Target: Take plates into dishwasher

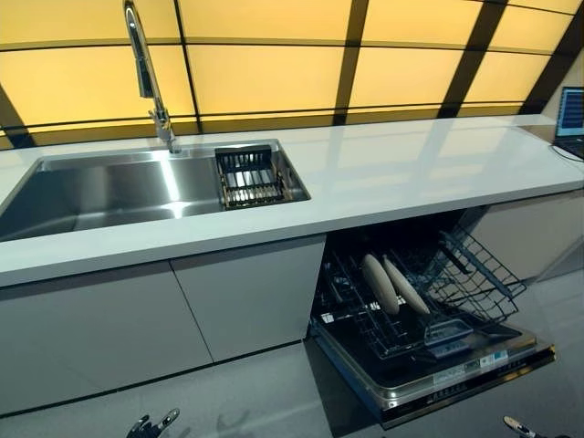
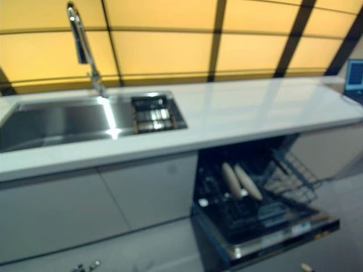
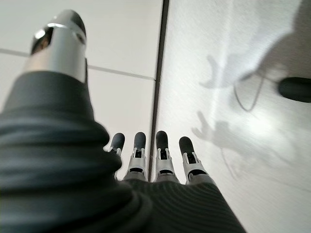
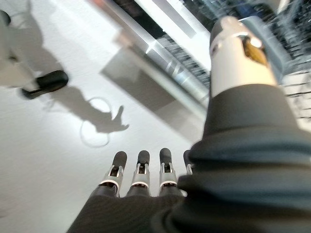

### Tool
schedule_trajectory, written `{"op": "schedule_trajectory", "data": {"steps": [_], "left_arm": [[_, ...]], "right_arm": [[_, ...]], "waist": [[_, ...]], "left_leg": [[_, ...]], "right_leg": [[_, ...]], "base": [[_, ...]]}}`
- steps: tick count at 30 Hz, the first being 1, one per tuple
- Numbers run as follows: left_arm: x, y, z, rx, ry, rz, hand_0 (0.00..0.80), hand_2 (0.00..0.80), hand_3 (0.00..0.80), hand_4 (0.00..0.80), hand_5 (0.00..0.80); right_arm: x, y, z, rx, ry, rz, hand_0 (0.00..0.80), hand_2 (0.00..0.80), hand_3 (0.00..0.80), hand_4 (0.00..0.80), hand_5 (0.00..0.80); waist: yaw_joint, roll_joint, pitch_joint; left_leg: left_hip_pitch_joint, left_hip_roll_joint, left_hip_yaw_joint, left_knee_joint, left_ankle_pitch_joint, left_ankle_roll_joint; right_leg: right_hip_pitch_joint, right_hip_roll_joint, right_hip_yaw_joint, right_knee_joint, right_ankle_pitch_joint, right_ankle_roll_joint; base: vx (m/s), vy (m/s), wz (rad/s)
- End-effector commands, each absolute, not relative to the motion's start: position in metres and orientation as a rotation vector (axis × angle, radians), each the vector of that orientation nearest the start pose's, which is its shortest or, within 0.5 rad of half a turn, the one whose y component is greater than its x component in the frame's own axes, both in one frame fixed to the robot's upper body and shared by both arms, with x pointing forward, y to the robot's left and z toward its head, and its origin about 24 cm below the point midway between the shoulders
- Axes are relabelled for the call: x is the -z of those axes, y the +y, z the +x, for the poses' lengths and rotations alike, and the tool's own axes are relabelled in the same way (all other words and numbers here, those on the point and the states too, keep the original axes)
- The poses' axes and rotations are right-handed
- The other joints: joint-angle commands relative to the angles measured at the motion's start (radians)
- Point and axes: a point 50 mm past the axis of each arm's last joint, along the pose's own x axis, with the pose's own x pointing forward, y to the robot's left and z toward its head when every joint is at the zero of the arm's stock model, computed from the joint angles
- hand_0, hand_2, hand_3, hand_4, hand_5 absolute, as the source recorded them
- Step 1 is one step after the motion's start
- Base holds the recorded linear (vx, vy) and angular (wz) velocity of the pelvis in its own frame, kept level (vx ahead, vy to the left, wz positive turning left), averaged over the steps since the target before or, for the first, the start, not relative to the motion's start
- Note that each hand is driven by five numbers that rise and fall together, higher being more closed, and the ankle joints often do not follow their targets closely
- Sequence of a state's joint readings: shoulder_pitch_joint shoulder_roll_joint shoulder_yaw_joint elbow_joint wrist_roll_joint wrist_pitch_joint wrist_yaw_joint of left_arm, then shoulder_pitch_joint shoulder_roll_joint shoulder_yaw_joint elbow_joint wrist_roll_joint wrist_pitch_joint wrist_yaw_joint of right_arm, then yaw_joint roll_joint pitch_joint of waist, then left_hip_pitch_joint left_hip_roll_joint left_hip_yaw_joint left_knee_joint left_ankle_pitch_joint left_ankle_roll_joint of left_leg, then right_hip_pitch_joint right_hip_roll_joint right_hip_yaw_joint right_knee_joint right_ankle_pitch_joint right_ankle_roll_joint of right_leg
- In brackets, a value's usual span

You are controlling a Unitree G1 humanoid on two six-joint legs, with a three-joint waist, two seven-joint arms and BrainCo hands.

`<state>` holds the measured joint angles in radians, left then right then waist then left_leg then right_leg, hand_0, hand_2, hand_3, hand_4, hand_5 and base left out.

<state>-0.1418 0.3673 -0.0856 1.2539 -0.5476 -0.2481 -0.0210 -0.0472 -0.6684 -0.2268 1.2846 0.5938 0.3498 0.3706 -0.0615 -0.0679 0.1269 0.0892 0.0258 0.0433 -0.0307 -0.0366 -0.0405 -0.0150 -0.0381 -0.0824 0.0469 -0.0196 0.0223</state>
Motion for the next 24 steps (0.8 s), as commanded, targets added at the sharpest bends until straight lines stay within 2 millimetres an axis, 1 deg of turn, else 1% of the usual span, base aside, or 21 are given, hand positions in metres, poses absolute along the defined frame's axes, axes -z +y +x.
{"op": "schedule_trajectory", "data": {"steps": [1, 2, 3, 4, 5, 6, 7, 9, 10, 14, 16, 18, 20, 21, 22, 24], "left_arm": [[0.11, 0.302, 0.161, -0.424, 0.744, -0.02, 0.0, 0.0, 0.0, 0.0, 0.0], [0.108, 0.307, 0.159, -0.454, 0.738, -0.026, 0.0, 0.0, 0.0, 0.0, 0.0], [0.108, 0.31, 0.158, -0.467, 0.735, -0.031, 0.0, 0.0, 0.0, 0.0, 0.0], [0.105, 0.319, 0.156, -0.503, 0.729, -0.049, 0.0, 0.0, 0.0, 0.0, 0.0], [0.104, 0.321, 0.156, -0.512, 0.726, -0.051, 0.0, 0.0, 0.0, 0.0, 0.0], [0.104, 0.323, 0.154, -0.527, 0.727, -0.058, 0.0, 0.0, 0.0, 0.0, 0.0], [0.104, 0.325, 0.151, -0.544, 0.725, -0.067, 0.0, 0.0, 0.0, 0.0, 0.0], [0.105, 0.327, 0.146, -0.586, 0.72, -0.107, 0.0, 0.0, 0.0, 0.0, 0.0], [0.106, 0.326, 0.146, -0.592, 0.716, -0.12, 0.0, 0.0, 0.0, 0.0, 0.0], [0.11, 0.314, 0.147, -0.57, 0.707, -0.148, 0.0, 0.0, 0.0, 0.0, 0.0], [0.11, 0.31, 0.15, -0.565, 0.7, -0.165, 0.0, 0.0, 0.0, 0.0, 0.0], [0.111, 0.308, 0.15, -0.569, 0.693, -0.19, 0.0, 0.0, 0.0, 0.0, 0.0], [0.11, 0.309, 0.152, -0.569, 0.681, -0.201, 0.0, 0.0, 0.0, 0.0, 0.0], [0.108, 0.31, 0.155, -0.565, 0.673, -0.205, 0.0, 0.0, 0.0, 0.0, 0.0], [0.105, 0.311, 0.159, -0.561, 0.655, -0.21, 0.0, 0.0, 0.0, 0.0, 0.0], [0.104, 0.31, 0.162, -0.559, 0.646, -0.215, 0.0, 0.0, 0.0, 0.0, 0.0]], "right_arm": [[0.079, -0.39, 0.1, 0.568, 0.997, 0.477, 0.0, 0.0, 0.0, 0.0, 0.0], [0.081, -0.386, 0.103, 0.55, 0.999, 0.473, 0.0, 0.0, 0.0, 0.0, 0.0], [0.082, -0.385, 0.104, 0.547, 0.998, 0.47, 0.0, 0.0, 0.0, 0.0, 0.0], [0.085, -0.381, 0.106, 0.55, 0.99, 0.463, 0.0, 0.0, 0.0, 0.0, 0.0], [0.086, -0.38, 0.107, 0.553, 0.984, 0.461, 0.0, 0.0, 0.0, 0.0, 0.0], [0.089, -0.378, 0.104, 0.573, 0.979, 0.464, 0.0, 0.0, 0.0, 0.0, 0.0], [0.09, -0.377, 0.104, 0.577, 0.981, 0.464, 0.0, 0.0, 0.0, 0.0, 0.0], [0.092, -0.375, 0.102, 0.586, 0.989, 0.494, 0.0, 0.0, 0.0, 0.0, 0.0], [0.092, -0.374, 0.102, 0.584, 0.988, 0.512, 0.0, 0.0, 0.0, 0.0, 0.0], [0.1, -0.363, 0.095, 0.585, 0.987, 0.645, 0.0, 0.0, 0.0, 0.0, 0.0], [0.102, -0.358, 0.099, 0.585, 0.942, 0.696, 0.0, 0.0, 0.0, 0.0, 0.0], [0.103, -0.351, 0.106, 0.544, 0.91, 0.738, 0.0, 0.0, 0.0, 0.0, 0.0], [0.104, -0.347, 0.111, 0.534, 0.897, 0.749, 0.0, 0.0, 0.0, 0.0, 0.0], [0.103, -0.347, 0.115, 0.531, 0.87, 0.765, 0.0, 0.0, 0.0, 0.0, 0.0], [0.099, -0.346, 0.127, 0.531, 0.808, 0.795, 0.0, 0.0, 0.0, 0.0, 0.0], [0.097, -0.346, 0.134, 0.54, 0.76, 0.822, 0.0, 0.0, 0.0, 0.0, 0.0]], "waist": [[0.028, 0.005, -0.008], [0.034, 0.014, -0.005], [0.035, 0.016, -0.004], [0.032, 0.024, -0.005], [0.031, 0.025, -0.005], [0.027, 0.015, -0.006], [0.032, 0.007, -0.005], [0.035, 0.001, 0.002], [0.036, 0.001, 0.006], [0.045, 0.004, 0.006], [0.046, 0.008, 0.009], [0.046, 0.018, 0.015], [0.046, 0.025, 0.024], [0.046, 0.03, 0.03], [0.047, 0.038, 0.045], [0.048, 0.043, 0.056]], "left_leg": [[-0.032, -0.051, -0.039, -0.015, 0.028, 0.051], [-0.04, -0.042, -0.032, -0.016, 0.038, 0.054], [-0.044, -0.04, -0.032, -0.013, 0.04, 0.057], [-0.062, -0.03, -0.043, 0.008, 0.038, 0.067], [-0.067, -0.027, -0.046, 0.014, 0.035, 0.068], [-0.082, -0.027, -0.037, 0.048, 0.016, 0.067], [-0.091, -0.026, -0.024, 0.071, 0.007, 0.063], [-0.104, -0.018, -0.016, 0.098, 0.004, 0.055], [-0.103, -0.014, -0.012, 0.098, 0.007, 0.052], [-0.088, -0.012, -0.026, 0.065, 0.023, 0.046], [-0.084, -0.011, -0.025, 0.05, 0.028, 0.043], [-0.084, -0.011, -0.028, 0.031, 0.036, 0.042], [-0.089, -0.011, -0.026, 0.023, 0.041, 0.042], [-0.094, -0.011, -0.023, 0.02, 0.044, 0.041], [-0.106, -0.01, -0.024, 0.015, 0.051, 0.04], [-0.117, -0.009, -0.024, 0.013, 0.055, 0.038]], "right_leg": [[-0.052, 0.008, -0.016, 0.009, 0.094, 0.038], [-0.06, -0.004, -0.02, 0.052, 0.077, 0.041], [-0.065, -0.009, -0.013, 0.069, 0.071, 0.043], [-0.071, -0.021, 0.031, 0.089, 0.05, 0.039], [-0.072, -0.021, 0.043, 0.089, 0.046, 0.038], [-0.06, -0.027, 0.056, 0.051, 0.056, 0.033], [-0.047, -0.035, 0.041, 0.024, 0.068, 0.033], [-0.033, -0.03, 0.05, 0.0, 0.077, 0.031], [-0.027, -0.03, 0.044, -0.005, 0.079, 0.031], [0.004, -0.024, 0.041, -0.032, 0.077, 0.027], [0.003, -0.025, 0.031, -0.038, 0.08, 0.028], [-0.002, -0.025, 0.027, -0.041, 0.077, 0.027], [-0.01, -0.026, 0.022, -0.039, 0.075, 0.028], [-0.017, -0.027, 0.018, -0.038, 0.075, 0.029], [-0.031, -0.026, 0.013, -0.036, 0.075, 0.028], [-0.041, -0.025, 0.011, -0.034, 0.075, 0.026]], "base": [[-0.28, -0.049, -0.6], [-0.222, -0.04, -0.47], [-0.238, -0.083, -0.23], [-0.162, -0.091, -0.18], [-0.174, -0.163, -0.09], [-0.093, -0.164, 0.04], [-0.086, -0.172, 0.13], [-0.09, -0.136, 0.06], [-0.085, -0.104, 0.01], [-0.024, -0.07, 0.02], [-0.074, -0.069, 0.03], [-0.095, -0.049, 0.01], [-0.119, -0.045, -0.01], [-0.201, -0.061, -0.01], [-0.222, -0.069, -0.03], [-0.184, -0.065, -0.01]]}}
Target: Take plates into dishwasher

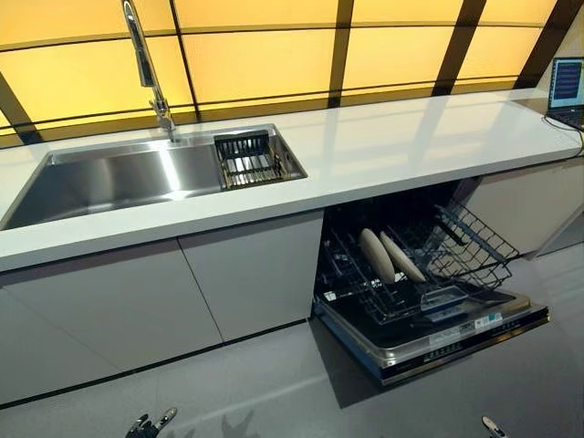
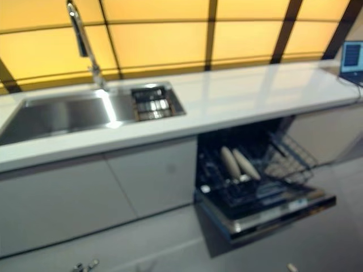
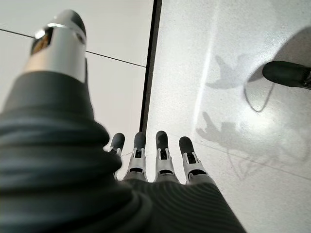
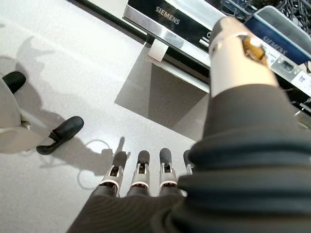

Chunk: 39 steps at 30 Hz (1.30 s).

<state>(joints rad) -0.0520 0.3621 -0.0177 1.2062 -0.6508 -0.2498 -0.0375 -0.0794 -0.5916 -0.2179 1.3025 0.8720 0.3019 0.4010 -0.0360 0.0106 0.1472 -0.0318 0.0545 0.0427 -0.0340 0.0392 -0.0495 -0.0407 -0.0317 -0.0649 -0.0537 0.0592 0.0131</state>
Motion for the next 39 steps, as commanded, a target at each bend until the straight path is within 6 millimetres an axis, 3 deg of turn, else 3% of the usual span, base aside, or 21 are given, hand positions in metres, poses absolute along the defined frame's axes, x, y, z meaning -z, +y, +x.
{"op": "schedule_trajectory", "data": {"steps": [1, 13, 19, 28, 35, 36, 39], "left_arm": [[0.102, 0.31, 0.165, -0.559, 0.629, -0.227, 0.0, 0.0, 0.0, 0.0, 0.0], [0.091, 0.299, 0.189, -0.453, 0.513, -0.354, 0.0, 0.0, 0.0, 0.0, 0.0], [0.089, 0.287, 0.2, -0.429, 0.483, -0.403, 0.0, 0.0, 0.0, 0.0, 0.0], [0.082, 0.298, 0.2, -0.43, 0.465, -0.38, 0.0, 0.0, 0.0, 0.0, 0.0], [0.083, 0.294, 0.198, -0.425, 0.464, -0.369, 0.0, 0.0, 0.0, 0.0, 0.0], [0.084, 0.291, 0.198, -0.42, 0.469, -0.366, 0.0, 0.0, 0.0, 0.0, 0.0], [0.085, 0.287, 0.197, -0.418, 0.47, -0.367, 0.0, 0.0, 0.0, 0.0, 0.0]], "right_arm": [[0.095, -0.344, 0.143, 0.527, 0.714, 0.845, 0.0, 0.0, 0.0, 0.0, 0.0], [0.061, -0.349, 0.198, 0.465, 0.415, 0.954, 0.0, 0.0, 0.0, 0.0, 0.0], [0.026, -0.361, 0.233, 0.422, 0.236, 0.966, 0.0, 0.0, 0.0, 0.0, 0.0], [0.006, -0.375, 0.24, 0.414, 0.081, 1.002, 0.0, 0.0, 0.0, 0.0, 0.0], [-0.036, -0.382, 0.266, 0.328, -0.17, 1.089, 0.0, 0.0, 0.0, 0.0, 0.0], [-0.054, -0.383, 0.277, 0.283, -0.246, 1.107, 0.0, 0.0, 0.0, 0.0, 0.0], [-0.073, -0.381, 0.288, 0.213, -0.326, 1.116, 0.0, 0.0, 0.0, 0.0, 0.0]], "waist": [[0.022, -0.027, 0.055], [0.026, 0.049, 0.191], [0.017, 0.098, 0.262], [0.03, 0.11, 0.302], [0.045, 0.12, 0.315], [0.052, 0.122, 0.314], [0.061, 0.123, 0.31]], "left_leg": [[-0.01, -0.036, -0.024, 0.015, -0.014, 0.047], [-0.122, -0.04, -0.034, 0.012, 0.034, 0.029], [-0.244, -0.047, -0.014, 0.13, 0.032, 0.019], [-0.348, -0.071, -0.008, 0.246, 0.02, 0.029], [-0.419, -0.082, 0.002, 0.358, -0.018, 0.032], [-0.428, -0.085, 0.004, 0.377, -0.025, 0.034], [-0.438, -0.086, 0.005, 0.403, -0.035, 0.036]], "right_leg": [[-0.029, -0.031, -0.01, 0.071, -0.005, 0.034], [-0.133, -0.035, -0.037, 0.097, -0.003, 0.02], [-0.251, -0.039, -0.068, 0.216, -0.042, -0.009], [-0.347, -0.046, -0.1, 0.333, -0.075, -0.024], [-0.405, -0.061, -0.122, 0.44, -0.117, -0.032], [-0.413, -0.065, -0.125, 0.456, -0.121, -0.034], [-0.416, -0.067, -0.129, 0.474, -0.128, -0.036]], "base": [[-0.206, -0.083, 0.03], [-0.167, -0.061, 0.03], [-0.109, 0.038, -0.03], [-0.037, -0.018, 0.03], [-0.022, -0.003, 0.09], [0.011, 0.007, 0.03], [0.002, 0.005, 0.03]]}}
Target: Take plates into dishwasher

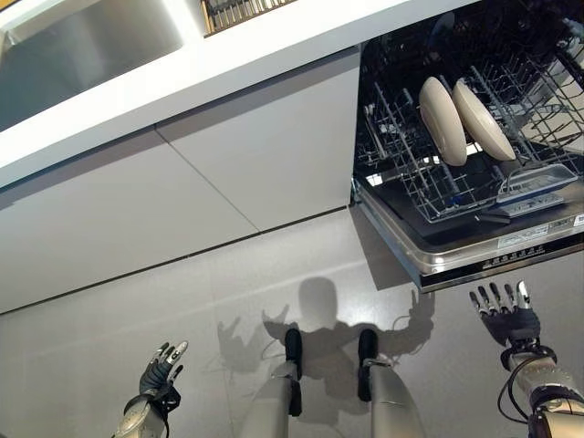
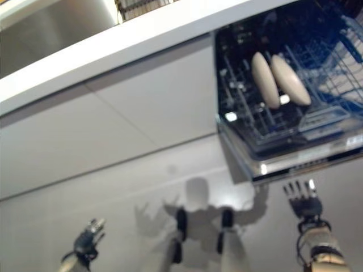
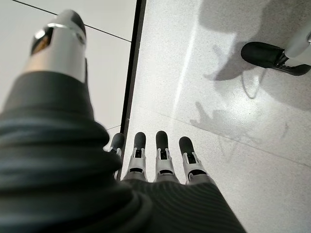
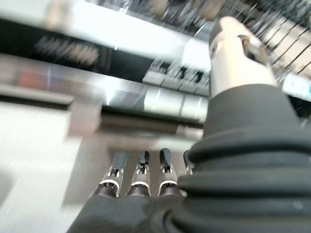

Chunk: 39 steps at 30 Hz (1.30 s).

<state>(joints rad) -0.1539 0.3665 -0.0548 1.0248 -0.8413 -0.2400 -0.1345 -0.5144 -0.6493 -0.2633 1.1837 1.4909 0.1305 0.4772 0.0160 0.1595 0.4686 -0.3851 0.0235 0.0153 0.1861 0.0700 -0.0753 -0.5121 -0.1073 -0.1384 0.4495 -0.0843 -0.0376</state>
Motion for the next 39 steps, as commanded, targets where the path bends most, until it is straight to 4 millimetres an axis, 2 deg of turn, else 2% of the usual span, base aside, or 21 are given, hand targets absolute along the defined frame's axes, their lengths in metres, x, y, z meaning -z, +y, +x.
{"op": "schedule_trajectory", "data": {"steps": [1, 3, 4, 6, 7, 8, 13, 20, 29, 37, 39], "left_arm": [[0.085, 0.285, 0.198, -0.414, 0.47, -0.368, 0.0, 0.0, 0.0, 0.0, 0.0], [0.085, 0.282, 0.2, -0.402, 0.475, -0.366, 0.0, 0.0, 0.0, 0.0, 0.0], [0.086, 0.28, 0.201, -0.397, 0.482, -0.362, 0.0, 0.0, 0.0, 0.0, 0.0], [0.085, 0.279, 0.202, -0.397, 0.486, -0.362, 0.0, 0.0, 0.0, 0.0, 0.0], [0.086, 0.279, 0.2, -0.401, 0.493, -0.359, 0.0, 0.0, 0.0, 0.0, 0.0], [0.086, 0.279, 0.2, -0.402, 0.494, -0.36, 0.0, 0.0, 0.0, 0.0, 0.0], [0.089, 0.28, 0.194, -0.416, 0.511, -0.363, 0.0, 0.0, 0.0, 0.0, 0.0], [0.092, 0.283, 0.187, -0.431, 0.536, -0.358, 0.0, 0.0, 0.0, 0.0, 0.0], [0.099, 0.281, 0.173, -0.433, 0.56, -0.365, 0.0, 0.0, 0.0, 0.0, 0.0], [0.105, 0.284, 0.161, -0.424, 0.617, -0.325, 0.0, 0.0, 0.0, 0.0, 0.0], [0.107, 0.286, 0.157, -0.432, 0.63, -0.317, 0.0, 0.0, 0.0, 0.0, 0.0]], "right_arm": [[-0.08, -0.381, 0.293, 0.191, -0.352, 1.119, 0.0, 0.0, 0.0, 0.0, 0.0], [-0.098, -0.379, 0.302, 0.127, -0.402, 1.102, 0.0, 0.0, 0.0, 0.0, 0.0], [-0.114, -0.378, 0.31, 0.087, -0.432, 1.078, 0.0, 0.0, 0.0, 0.0, 0.0], [-0.124, -0.377, 0.314, 0.067, -0.445, 1.065, 0.0, 0.0, 0.0, 0.0, 0.0], [-0.141, -0.377, 0.32, 0.041, -0.471, 1.042, 0.0, 0.0, 0.0, 0.0, 0.0], [-0.143, -0.376, 0.321, 0.031, -0.48, 1.039, 0.0, 0.0, 0.0, 0.0, 0.0], [-0.187, -0.367, 0.334, -0.06, -0.564, 0.962, 0.0, 0.0, 0.0, 0.0, 0.0], [-0.223, -0.353, 0.342, -0.167, -0.617, 0.867, 0.0, 0.0, 0.0, 0.0, 0.0], [-0.246, -0.347, 0.344, -0.221, -0.635, 0.804, 0.0, 0.0, 0.0, 0.0, 0.0], [-0.239, -0.354, 0.342, -0.162, -0.571, 0.775, 0.0, 0.0, 0.0, 0.0, 0.0], [-0.225, -0.358, 0.342, -0.106, -0.493, 0.741, 0.0, 0.0, 0.0, 0.0, 0.0]], "waist": [[0.012, -0.025, -0.012], [0.021, -0.021, -0.017], [0.03, -0.018, -0.023], [0.032, -0.017, -0.025], [0.038, -0.015, -0.032], [0.038, -0.014, -0.032], [0.048, -0.006, -0.046], [0.06, -0.009, -0.057], [0.079, -0.022, -0.078], [0.097, -0.048, -0.101], [0.1, -0.06, -0.107]], "left_leg": [[-0.087, -0.056, 0.033, 0.193, -0.069, 0.061], [-0.095, -0.059, 0.03, 0.22, -0.077, 0.06], [-0.099, -0.061, 0.028, 0.238, -0.077, 0.061], [-0.102, -0.063, 0.028, 0.249, -0.081, 0.061], [-0.106, -0.064, 0.028, 0.263, -0.078, 0.062], [-0.107, -0.064, 0.028, 0.265, -0.078, 0.062], [-0.111, -0.069, 0.025, 0.288, -0.069, 0.063], [-0.108, -0.07, 0.02, 0.299, -0.059, 0.064], [-0.062, -0.065, 0.008, 0.276, -0.029, 0.057], [-0.025, -0.061, -0.008, 0.261, -0.018, 0.05], [-0.011, -0.056, -0.012, 0.243, -0.002, 0.049]], "right_leg": [[0.055, 0.007, -0.057, -0.02, 0.011, 0.013], [0.057, 0.002, -0.061, 0.0, 0.001, 0.01], [0.059, -0.002, -0.064, 0.014, -0.005, 0.008], [0.058, -0.006, -0.066, 0.023, -0.009, 0.006], [0.055, -0.008, -0.066, 0.037, -0.013, 0.005], [0.055, -0.009, -0.065, 0.04, -0.013, 0.005], [0.053, -0.01, -0.061, 0.071, -0.028, -0.001], [0.061, -0.008, -0.057, 0.084, -0.034, -0.005], [0.132, -0.005, -0.059, 0.049, -0.034, -0.009], [0.202, 0.0, -0.068, 0.015, -0.029, -0.009], [0.225, 0.002, -0.069, -0.011, -0.014, -0.008]], "base": [[0.006, 0.017, 0.1], [0.027, 0.031, 0.06], [0.037, 0.031, -0.01], [0.035, 0.038, -0.01], [0.04, 0.043, -0.01], [0.041, 0.048, 0.01], [0.046, 0.052, 0.01], [0.037, 0.029, -0.01], [0.068, 0.016, 0.0], [0.091, -0.01, 0.08], [0.071, 0.003, 0.08]]}}
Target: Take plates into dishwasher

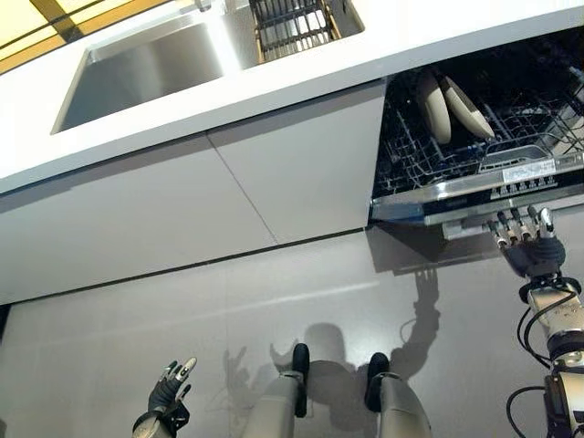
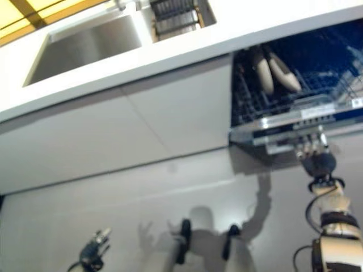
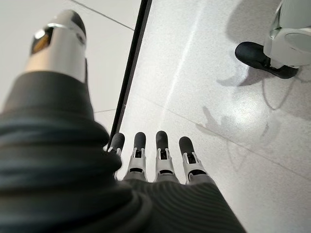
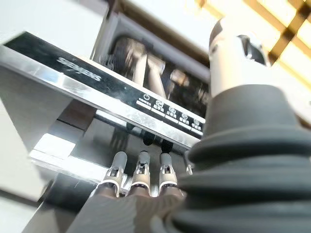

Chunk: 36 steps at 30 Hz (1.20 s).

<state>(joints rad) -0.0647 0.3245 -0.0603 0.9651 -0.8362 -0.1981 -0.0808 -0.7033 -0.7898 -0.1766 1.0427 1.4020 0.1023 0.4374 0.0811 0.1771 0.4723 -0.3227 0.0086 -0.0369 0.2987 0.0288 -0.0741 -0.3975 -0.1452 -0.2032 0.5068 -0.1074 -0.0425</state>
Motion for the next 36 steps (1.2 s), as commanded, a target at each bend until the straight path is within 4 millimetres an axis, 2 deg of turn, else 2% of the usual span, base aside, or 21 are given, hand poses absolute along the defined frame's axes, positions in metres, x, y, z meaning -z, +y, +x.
{"op": "schedule_trajectory", "data": {"steps": [1, 8, 12, 13, 14, 17, 18, 19, 23, 26, 27, 29, 32, 36], "left_arm": [[0.107, 0.287, 0.156, -0.436, 0.634, -0.315, 0.0, 0.0, 0.0, 0.0, 0.0], [0.11, 0.29, 0.146, -0.439, 0.653, -0.291, 0.0, 0.0, 0.0, 0.0, 0.0], [0.112, 0.289, 0.146, -0.443, 0.659, -0.282, 0.0, 0.0, 0.0, 0.0, 0.0], [0.112, 0.288, 0.145, -0.443, 0.66, -0.279, 0.0, 0.0, 0.0, 0.0, 0.0], [0.114, 0.289, 0.143, -0.453, 0.667, -0.273, 0.0, 0.0, 0.0, 0.0, 0.0], [0.116, 0.289, 0.138, -0.471, 0.679, -0.268, 0.0, 0.0, 0.0, 0.0, 0.0], [0.117, 0.289, 0.138, -0.473, 0.679, -0.269, 0.0, 0.0, 0.0, 0.0, 0.0], [0.117, 0.288, 0.138, -0.474, 0.682, -0.268, 0.0, 0.0, 0.0, 0.0, 0.0], [0.121, 0.286, 0.138, -0.469, 0.714, -0.271, 0.0, 0.0, 0.0, 0.0, 0.0], [0.123, 0.283, 0.14, -0.459, 0.74, -0.27, 0.0, 0.0, 0.0, 0.0, 0.0], [0.123, 0.282, 0.142, -0.46, 0.75, -0.261, 0.0, 0.0, 0.0, 0.0, 0.0], [0.124, 0.28, 0.146, -0.446, 0.769, -0.242, 0.0, 0.0, 0.0, 0.0, 0.0], [0.127, 0.276, 0.147, -0.416, 0.804, -0.186, 0.0, 0.0, 0.0, 0.0, 0.0], [0.133, 0.268, 0.145, -0.375, 0.869, -0.127, 0.0, 0.0, 0.0, 0.0, 0.0]], "right_arm": [[-0.219, -0.36, 0.342, -0.083, -0.462, 0.729, 0.0, 0.0, 0.0, 0.0, 0.0], [-0.172, -0.379, 0.326, 0.035, -0.305, 0.709, 0.0, 0.0, 0.0, 0.0, 0.0], [-0.135, -0.385, 0.316, 0.141, -0.135, 0.63, 0.0, 0.0, 0.0, 0.0, 0.0], [-0.13, -0.386, 0.314, 0.151, -0.112, 0.618, 0.0, 0.0, 0.0, 0.0, 0.0], [-0.114, -0.387, 0.307, 0.17, -0.046, 0.596, 0.0, 0.0, 0.0, 0.0, 0.0], [-0.082, -0.388, 0.292, 0.216, 0.076, 0.567, 0.0, 0.0, 0.0, 0.0, 0.0], [-0.077, -0.387, 0.29, 0.221, 0.092, 0.566, 0.0, 0.0, 0.0, 0.0, 0.0], [-0.06, -0.385, 0.282, 0.241, 0.16, 0.542, 0.0, 0.0, 0.0, 0.0, 0.0], [-0.019, -0.379, 0.26, 0.284, 0.361, 0.427, 0.0, 0.0, 0.0, 0.0, 0.0], [0.012, -0.37, 0.242, 0.285, 0.564, 0.274, 0.0, 0.0, 0.0, 0.0, 0.0], [0.028, -0.365, 0.23, 0.278, 0.661, 0.189, 0.0, 0.0, 0.0, 0.0, 0.0], [0.045, -0.358, 0.219, 0.252, 0.769, 0.08, 0.0, 0.0, 0.0, 0.0, 0.0], [0.063, -0.343, 0.21, 0.2, 0.864, 0.021, 0.0, 0.0, 0.0, 0.0, 0.0], [0.095, -0.313, 0.188, 0.172, 0.929, 0.104, 0.0, 0.0, 0.0, 0.0, 0.0]], "waist": [[0.036, -0.082, -0.112], [0.043, -0.123, -0.139], [0.038, -0.151, -0.171], [0.038, -0.154, -0.176], [0.035, -0.164, -0.195], [0.03, -0.18, -0.232], [0.029, -0.182, -0.237], [0.027, -0.189, -0.254], [0.018, -0.202, -0.297], [0.01, -0.213, -0.327], [0.006, -0.217, -0.341], [0.004, -0.223, -0.355], [-0.003, -0.23, -0.373], [-0.014, -0.233, -0.392]], "left_leg": [[-0.067, -0.04, 0.04, 0.125, 0.039, 0.048], [0.004, -0.027, 0.036, 0.04, 0.041, 0.045], [0.071, -0.018, 0.036, -0.051, 0.026, 0.044], [0.08, -0.017, 0.035, -0.066, 0.027, 0.044], [0.115, -0.01, 0.034, -0.119, 0.035, 0.042], [0.174, -0.002, 0.03, -0.212, 0.053, 0.039], [0.183, -0.002, 0.028, -0.225, 0.055, 0.039], [0.21, 0.001, 0.023, -0.266, 0.063, 0.039], [0.255, 0.001, 0.018, -0.331, 0.074, 0.041], [0.281, 0.0, 0.019, -0.372, 0.081, 0.04], [0.289, -0.003, 0.017, -0.384, 0.08, 0.041], [0.297, -0.007, 0.013, -0.386, 0.076, 0.042], [0.31, -0.008, 0.021, -0.386, 0.069, 0.049], [0.331, -0.007, 0.032, -0.386, 0.059, 0.059]], "right_leg": [[0.118, 0.041, -0.003, -0.075, 0.011, -0.003], [0.197, 0.049, -0.001, -0.169, 0.045, 0.015], [0.247, 0.047, 0.013, -0.253, 0.077, 0.038], [0.253, 0.048, 0.015, -0.267, 0.082, 0.041], [0.277, 0.049, 0.021, -0.313, 0.098, 0.052], [0.323, 0.054, 0.037, -0.394, 0.125, 0.07], [0.33, 0.055, 0.039, -0.405, 0.129, 0.071], [0.351, 0.058, 0.046, -0.438, 0.14, 0.076], [0.381, 0.06, 0.059, -0.486, 0.16, 0.087], [0.403, 0.06, 0.062, -0.53, 0.184, 0.099], [0.411, 0.059, 0.061, -0.556, 0.201, 0.105], [0.419, 0.058, 0.061, -0.578, 0.217, 0.111], [0.423, 0.056, 0.065, -0.58, 0.22, 0.113], [0.441, 0.058, 0.065, -0.568, 0.208, 0.111]], "base": [[0.082, 0.009, 0.02], [0.092, 0.002, 0.05], [0.085, 0.026, 0.04], [0.093, 0.049, 0.07], [0.09, 0.047, 0.08], [0.109, 0.051, 0.07], [0.107, 0.054, 0.01], [0.098, 0.056, -0.03], [0.112, 0.066, 0.01], [0.071, 0.058, 0.03], [0.05, 0.066, 0.01], [0.025, 0.071, 0.04], [0.009, 0.092, 0.0], [0.038, 0.103, 0.01]]}}
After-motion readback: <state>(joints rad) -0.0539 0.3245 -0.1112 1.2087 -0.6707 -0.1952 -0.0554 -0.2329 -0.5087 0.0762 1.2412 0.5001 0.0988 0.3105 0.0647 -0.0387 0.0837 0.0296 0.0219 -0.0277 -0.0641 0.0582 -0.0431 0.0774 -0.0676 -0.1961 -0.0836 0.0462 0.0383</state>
